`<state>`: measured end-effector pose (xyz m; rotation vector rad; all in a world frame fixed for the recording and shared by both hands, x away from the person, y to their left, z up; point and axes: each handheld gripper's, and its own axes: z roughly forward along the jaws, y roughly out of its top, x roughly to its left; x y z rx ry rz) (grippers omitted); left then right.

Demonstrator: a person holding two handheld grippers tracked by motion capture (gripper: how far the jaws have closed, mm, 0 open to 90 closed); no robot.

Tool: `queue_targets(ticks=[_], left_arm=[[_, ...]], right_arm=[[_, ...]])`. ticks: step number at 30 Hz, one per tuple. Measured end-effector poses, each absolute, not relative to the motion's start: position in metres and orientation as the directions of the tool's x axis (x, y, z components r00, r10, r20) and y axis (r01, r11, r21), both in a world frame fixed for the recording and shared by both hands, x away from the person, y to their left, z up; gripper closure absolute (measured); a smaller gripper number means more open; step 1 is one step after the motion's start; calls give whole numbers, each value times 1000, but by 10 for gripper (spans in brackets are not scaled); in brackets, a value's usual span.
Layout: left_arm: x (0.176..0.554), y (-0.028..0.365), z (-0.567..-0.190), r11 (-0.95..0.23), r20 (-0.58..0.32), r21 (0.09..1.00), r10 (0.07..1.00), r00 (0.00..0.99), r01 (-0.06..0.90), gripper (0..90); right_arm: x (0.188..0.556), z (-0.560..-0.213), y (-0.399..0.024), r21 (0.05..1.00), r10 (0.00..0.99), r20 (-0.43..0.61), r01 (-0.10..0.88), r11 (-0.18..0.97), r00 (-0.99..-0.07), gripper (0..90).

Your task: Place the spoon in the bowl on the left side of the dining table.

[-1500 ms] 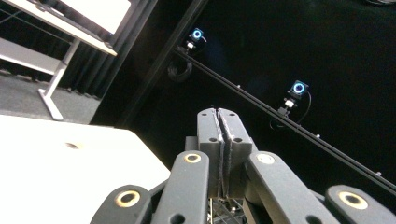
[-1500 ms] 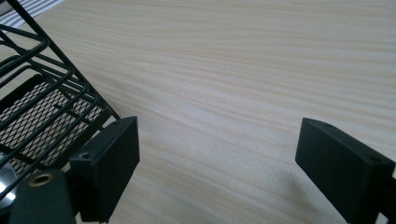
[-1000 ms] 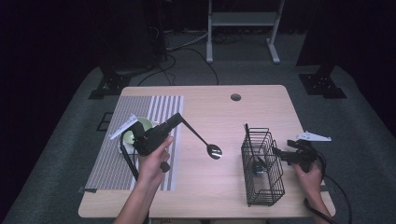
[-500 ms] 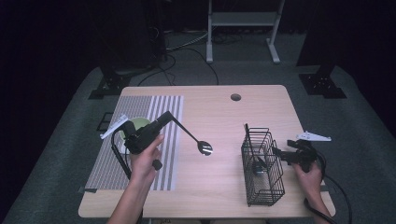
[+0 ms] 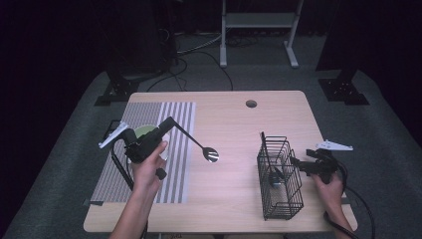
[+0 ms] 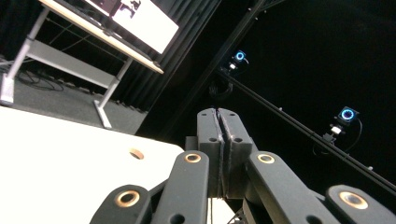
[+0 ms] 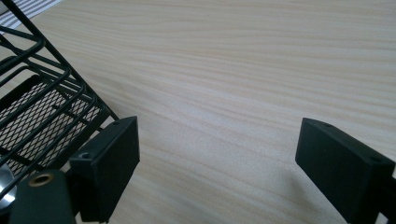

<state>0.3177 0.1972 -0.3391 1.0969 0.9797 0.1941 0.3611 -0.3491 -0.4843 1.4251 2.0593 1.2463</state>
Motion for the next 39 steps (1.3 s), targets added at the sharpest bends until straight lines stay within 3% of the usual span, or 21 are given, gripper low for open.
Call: queue_targets(ticks=[39], left_arm=[[328, 247, -333, 536, -578, 810, 665, 474, 237, 890]], right_arm=[[361, -484, -349, 807, 878, 194, 580, 111, -438, 126]])
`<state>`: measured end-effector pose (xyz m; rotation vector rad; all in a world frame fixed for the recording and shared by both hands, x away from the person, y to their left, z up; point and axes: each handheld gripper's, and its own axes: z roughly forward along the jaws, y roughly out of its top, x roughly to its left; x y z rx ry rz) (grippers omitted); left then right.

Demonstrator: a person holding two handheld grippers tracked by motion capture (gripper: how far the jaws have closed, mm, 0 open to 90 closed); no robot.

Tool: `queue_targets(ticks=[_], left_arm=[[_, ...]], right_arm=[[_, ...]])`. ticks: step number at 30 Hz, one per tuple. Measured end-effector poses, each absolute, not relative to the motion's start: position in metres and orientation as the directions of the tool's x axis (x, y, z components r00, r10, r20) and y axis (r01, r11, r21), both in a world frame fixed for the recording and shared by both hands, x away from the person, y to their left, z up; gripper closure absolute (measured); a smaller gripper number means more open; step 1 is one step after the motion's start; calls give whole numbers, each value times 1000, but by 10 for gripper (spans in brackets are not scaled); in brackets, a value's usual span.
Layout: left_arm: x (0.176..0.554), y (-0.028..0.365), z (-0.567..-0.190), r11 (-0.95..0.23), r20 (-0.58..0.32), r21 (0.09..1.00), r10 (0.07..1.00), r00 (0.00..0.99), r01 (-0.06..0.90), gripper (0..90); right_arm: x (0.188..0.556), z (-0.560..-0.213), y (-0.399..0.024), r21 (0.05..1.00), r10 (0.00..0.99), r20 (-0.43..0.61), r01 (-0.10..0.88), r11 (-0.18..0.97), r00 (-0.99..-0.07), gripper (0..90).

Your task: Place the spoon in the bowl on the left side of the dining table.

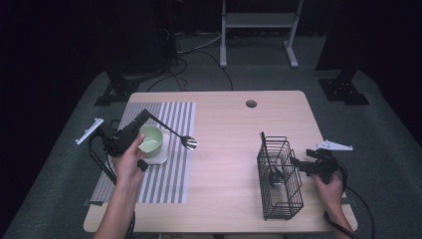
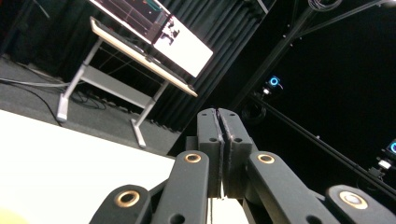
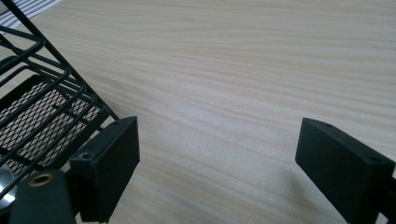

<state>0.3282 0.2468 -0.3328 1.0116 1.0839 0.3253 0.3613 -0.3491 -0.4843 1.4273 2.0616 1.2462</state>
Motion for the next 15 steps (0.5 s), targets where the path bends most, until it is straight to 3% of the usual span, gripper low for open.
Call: queue_targets(ticks=[15], left_arm=[[332, 264, -331, 549, -583, 808, 692, 426, 213, 889]], right_arm=[[361, -484, -349, 807, 878, 195, 580, 110, -438, 126]])
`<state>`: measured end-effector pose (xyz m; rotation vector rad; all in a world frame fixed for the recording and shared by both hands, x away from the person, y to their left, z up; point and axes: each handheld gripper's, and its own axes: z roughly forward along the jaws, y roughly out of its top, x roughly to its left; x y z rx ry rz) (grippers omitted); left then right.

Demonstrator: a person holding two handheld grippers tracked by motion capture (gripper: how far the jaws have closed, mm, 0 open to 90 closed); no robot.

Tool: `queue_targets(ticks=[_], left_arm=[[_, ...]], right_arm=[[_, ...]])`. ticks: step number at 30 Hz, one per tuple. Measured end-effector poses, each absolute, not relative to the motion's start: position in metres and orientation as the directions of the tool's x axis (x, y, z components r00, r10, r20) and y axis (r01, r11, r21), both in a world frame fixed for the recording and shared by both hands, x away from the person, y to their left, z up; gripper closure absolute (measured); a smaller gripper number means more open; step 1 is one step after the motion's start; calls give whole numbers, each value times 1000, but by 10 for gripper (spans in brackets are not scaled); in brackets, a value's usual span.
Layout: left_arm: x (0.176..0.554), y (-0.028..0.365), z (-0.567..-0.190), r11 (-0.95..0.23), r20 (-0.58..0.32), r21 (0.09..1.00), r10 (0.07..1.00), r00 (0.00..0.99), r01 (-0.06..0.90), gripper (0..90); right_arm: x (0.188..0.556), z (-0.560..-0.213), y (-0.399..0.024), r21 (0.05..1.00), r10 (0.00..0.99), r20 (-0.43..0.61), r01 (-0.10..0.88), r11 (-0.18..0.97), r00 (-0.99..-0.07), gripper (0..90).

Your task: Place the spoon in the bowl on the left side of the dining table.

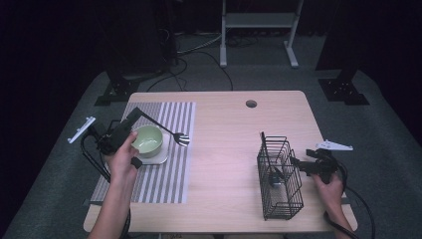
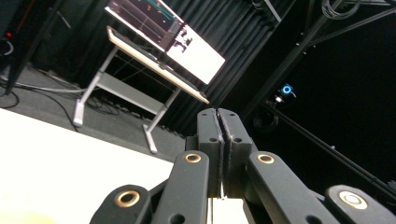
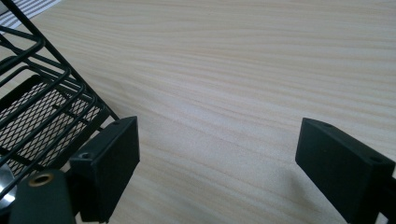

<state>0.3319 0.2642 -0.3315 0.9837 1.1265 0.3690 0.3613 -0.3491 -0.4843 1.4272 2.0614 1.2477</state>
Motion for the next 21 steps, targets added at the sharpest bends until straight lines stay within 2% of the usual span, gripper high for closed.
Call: queue_targets(ticks=[21], left_arm=[[340, 298, -336, 580, -605, 795, 732, 313, 177, 890]], right_arm=[[361, -484, -349, 806, 878, 195, 581, 110, -437, 126]])
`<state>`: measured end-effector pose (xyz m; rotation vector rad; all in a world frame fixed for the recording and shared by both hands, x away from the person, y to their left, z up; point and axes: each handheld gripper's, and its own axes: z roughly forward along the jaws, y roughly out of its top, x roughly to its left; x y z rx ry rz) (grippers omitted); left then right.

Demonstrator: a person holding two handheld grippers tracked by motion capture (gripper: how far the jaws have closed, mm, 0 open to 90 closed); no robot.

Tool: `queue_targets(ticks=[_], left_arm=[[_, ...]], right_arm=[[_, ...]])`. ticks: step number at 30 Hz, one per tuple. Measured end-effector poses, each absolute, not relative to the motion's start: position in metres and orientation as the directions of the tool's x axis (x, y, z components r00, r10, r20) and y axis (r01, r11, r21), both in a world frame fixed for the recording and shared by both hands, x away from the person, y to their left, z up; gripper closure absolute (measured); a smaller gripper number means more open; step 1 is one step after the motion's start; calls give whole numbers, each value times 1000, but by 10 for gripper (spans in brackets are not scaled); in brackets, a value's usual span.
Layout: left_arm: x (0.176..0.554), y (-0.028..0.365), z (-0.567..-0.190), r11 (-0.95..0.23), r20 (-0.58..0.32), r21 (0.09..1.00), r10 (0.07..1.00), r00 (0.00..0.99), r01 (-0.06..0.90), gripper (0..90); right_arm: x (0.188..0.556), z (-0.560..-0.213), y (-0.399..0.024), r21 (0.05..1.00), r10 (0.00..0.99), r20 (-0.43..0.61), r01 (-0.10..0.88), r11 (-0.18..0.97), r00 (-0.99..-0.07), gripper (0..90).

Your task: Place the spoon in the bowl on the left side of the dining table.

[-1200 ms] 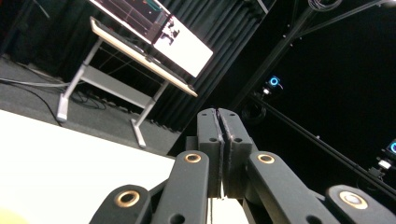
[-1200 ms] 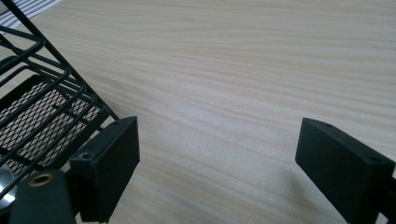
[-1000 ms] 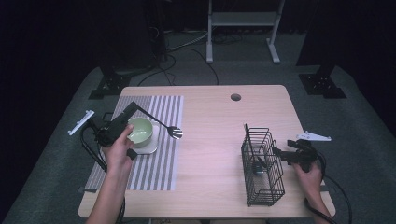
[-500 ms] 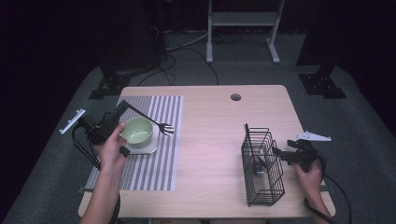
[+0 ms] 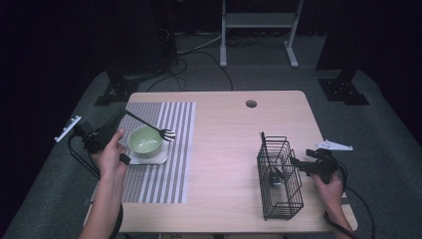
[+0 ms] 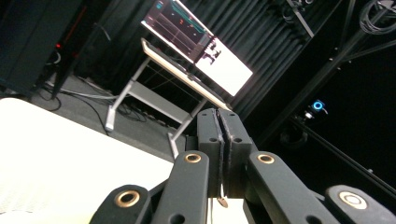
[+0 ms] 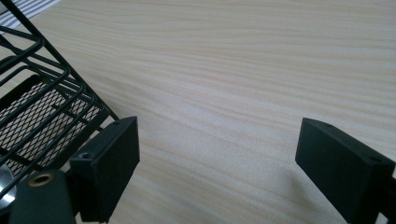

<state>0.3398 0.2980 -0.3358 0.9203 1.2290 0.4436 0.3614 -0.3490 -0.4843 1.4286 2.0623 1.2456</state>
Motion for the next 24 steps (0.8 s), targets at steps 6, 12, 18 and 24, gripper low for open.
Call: queue_targets(ticks=[6, 12, 18, 24], left_arm=[[342, 306, -338, 585, -608, 793, 742, 281, 170, 890], [343, 313, -339, 593, -612, 790, 749, 254, 158, 889], [343, 321, -340, 598, -615, 788, 755, 227, 145, 889], [342, 329, -341, 607, -620, 785, 759, 200, 128, 888]], right_arm=[[362, -484, -349, 806, 878, 194, 582, 112, -438, 126], [362, -484, -349, 806, 878, 195, 582, 111, -438, 126], [361, -484, -349, 807, 878, 195, 581, 110, -437, 126], [361, -484, -349, 807, 878, 194, 580, 110, -437, 126]])
